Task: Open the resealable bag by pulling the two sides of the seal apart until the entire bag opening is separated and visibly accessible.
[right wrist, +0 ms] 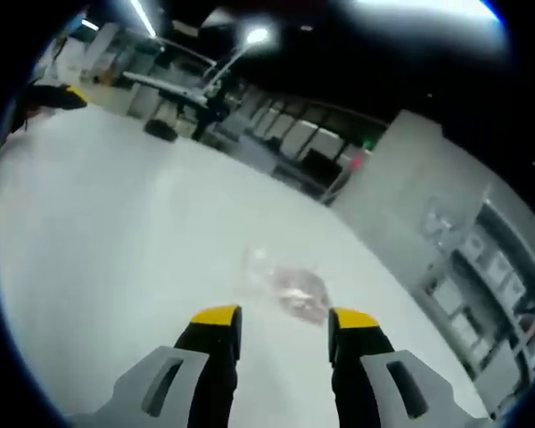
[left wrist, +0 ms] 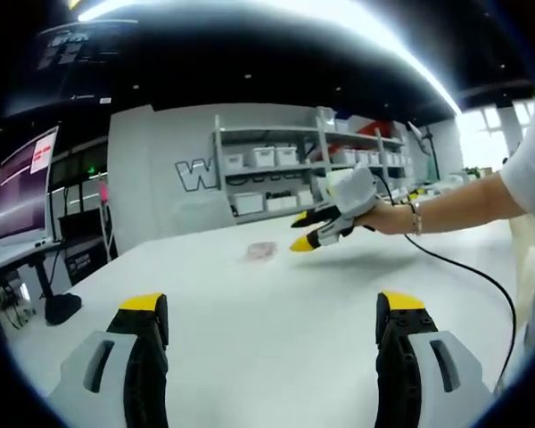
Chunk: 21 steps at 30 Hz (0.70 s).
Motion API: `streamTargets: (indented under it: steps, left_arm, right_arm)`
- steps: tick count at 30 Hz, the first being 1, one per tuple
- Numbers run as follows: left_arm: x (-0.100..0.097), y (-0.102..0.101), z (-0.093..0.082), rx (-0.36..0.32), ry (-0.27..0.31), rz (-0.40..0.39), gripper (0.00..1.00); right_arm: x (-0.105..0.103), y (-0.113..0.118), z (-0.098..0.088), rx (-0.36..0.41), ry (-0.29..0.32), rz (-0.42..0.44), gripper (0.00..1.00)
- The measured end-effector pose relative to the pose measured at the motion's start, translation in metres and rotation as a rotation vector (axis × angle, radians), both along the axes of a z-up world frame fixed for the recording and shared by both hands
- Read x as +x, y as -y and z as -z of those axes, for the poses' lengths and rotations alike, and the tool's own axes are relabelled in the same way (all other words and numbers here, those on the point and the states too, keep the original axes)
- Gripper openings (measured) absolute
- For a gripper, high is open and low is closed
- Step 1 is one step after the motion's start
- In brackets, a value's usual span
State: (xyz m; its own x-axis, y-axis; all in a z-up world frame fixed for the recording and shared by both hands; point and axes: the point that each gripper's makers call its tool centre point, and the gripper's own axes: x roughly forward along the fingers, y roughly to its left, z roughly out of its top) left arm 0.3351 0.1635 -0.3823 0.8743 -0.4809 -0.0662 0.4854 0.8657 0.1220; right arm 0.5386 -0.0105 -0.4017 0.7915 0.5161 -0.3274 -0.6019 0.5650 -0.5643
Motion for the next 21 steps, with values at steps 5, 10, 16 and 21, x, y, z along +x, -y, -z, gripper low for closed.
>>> streamTargets:
  steps: [5,10,16,21]
  left_arm:
    - [0.003,-0.001,-0.001,0.002,0.0,-0.002,0.96]
    - [0.003,-0.001,-0.001,0.001,0.001,-0.002,0.96]
    - [0.002,-0.002,0.0,0.002,-0.001,-0.008,0.96]
    - [0.003,-0.002,0.001,0.001,-0.005,-0.009,0.96]
  right_arm:
    - [0.006,0.001,0.0,-0.006,0.003,-0.002,0.37]
    - [0.014,-0.001,0.007,-0.086,0.036,-0.025,0.36]
    - [0.019,-0.001,0.011,-0.105,0.039,-0.032,0.35]
    - [0.023,-0.003,0.014,-0.131,0.052,-0.043,0.35]
